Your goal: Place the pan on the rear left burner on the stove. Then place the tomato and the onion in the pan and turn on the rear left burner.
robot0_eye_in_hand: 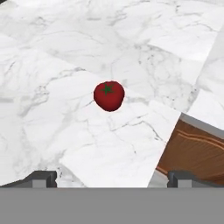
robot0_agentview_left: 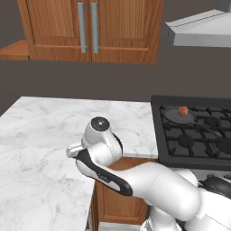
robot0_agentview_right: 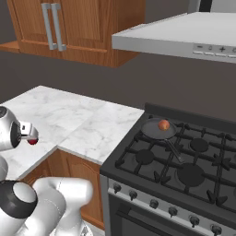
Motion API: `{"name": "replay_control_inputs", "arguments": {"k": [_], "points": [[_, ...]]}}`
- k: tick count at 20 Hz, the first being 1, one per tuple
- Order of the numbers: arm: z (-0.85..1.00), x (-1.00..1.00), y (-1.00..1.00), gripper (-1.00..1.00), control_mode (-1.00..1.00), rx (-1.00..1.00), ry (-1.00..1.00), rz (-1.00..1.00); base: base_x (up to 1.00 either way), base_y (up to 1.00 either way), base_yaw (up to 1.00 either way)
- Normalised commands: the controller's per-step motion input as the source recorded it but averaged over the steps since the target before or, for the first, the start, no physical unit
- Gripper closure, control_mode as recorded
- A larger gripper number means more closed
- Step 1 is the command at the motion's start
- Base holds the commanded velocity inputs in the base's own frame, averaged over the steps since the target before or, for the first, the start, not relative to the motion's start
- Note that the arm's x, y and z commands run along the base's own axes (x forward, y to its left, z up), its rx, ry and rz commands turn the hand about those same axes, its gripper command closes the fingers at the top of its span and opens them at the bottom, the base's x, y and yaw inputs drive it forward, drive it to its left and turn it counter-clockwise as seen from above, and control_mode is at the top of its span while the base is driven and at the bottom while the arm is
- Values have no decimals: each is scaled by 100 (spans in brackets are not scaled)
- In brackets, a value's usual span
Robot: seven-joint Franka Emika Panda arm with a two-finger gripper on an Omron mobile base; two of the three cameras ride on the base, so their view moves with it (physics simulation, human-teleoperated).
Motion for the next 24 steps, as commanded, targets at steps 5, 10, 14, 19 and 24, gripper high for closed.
{"name": "replay_control_inputs", "arguments": {"k": [5, 10, 14, 19, 24], "points": [[-2, 28, 15, -100, -100, 0, 2, 0, 0, 0, 0], [-10, 25, 2, -100, -100, 0, 4, 0, 0, 0, 0], [-18, 22, 3, -100, -100, 0, 5, 0, 0, 0, 0], [-22, 20, 17, -100, -100, 0, 4, 0, 0, 0, 0], [-22, 18, 22, -100, -100, 0, 3, 0, 0, 0, 0]]}}
